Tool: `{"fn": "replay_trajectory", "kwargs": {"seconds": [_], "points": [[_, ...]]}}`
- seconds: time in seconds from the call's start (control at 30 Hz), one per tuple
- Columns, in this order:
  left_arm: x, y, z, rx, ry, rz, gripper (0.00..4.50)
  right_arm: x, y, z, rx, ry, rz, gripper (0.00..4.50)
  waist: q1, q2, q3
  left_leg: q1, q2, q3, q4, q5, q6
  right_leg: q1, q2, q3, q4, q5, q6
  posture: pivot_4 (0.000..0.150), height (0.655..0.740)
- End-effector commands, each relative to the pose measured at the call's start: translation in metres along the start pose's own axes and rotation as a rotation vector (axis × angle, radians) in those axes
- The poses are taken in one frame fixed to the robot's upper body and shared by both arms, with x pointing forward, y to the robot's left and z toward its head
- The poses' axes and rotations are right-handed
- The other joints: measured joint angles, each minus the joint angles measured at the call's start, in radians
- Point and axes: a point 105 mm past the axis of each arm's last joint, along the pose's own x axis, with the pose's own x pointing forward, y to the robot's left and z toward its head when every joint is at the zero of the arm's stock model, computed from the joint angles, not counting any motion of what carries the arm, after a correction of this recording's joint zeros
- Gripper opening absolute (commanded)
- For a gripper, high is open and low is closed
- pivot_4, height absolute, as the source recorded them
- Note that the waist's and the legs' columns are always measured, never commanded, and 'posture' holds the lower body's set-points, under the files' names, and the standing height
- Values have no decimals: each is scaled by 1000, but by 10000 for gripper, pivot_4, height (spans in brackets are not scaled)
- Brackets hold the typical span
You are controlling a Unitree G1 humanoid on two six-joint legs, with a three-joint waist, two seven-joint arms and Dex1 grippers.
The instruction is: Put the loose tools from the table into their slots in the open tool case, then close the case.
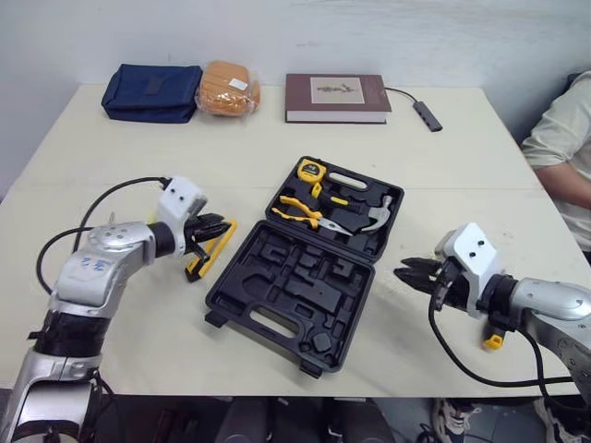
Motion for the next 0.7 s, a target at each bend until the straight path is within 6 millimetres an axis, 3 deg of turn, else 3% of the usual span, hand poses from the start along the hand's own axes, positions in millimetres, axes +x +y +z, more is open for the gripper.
{"fn": "replay_trajectory", "kwargs": {"seconds": [0.03, 0.5, 0.7], "points": [[10, 6, 6, 59, -14, 2, 0, 5, -4, 3, -33, -20, -32, 99, 0, 0, 0, 0, 0, 0, 0, 0, 0, 0, 0, 0, 0, 0, 0, 1500, 7400], [60, -2, 14, 114, -25, -137, 0, 33, -11, -6, -54, 6, -52, 99, 0, 0, 0, -1, 0, 0, 4, 0, 1, 0, 1, -1, 4, 0, 0, 1500, 7400], [69, -6, 15, 146, -1, -208, 0, 48, -6, 6, -85, -28, -13, 99, -3, -1, 0, -2, 0, 1, 5, 0, 1, -1, 1, -1, 4, 0, 0, 1500, 7400]]}}
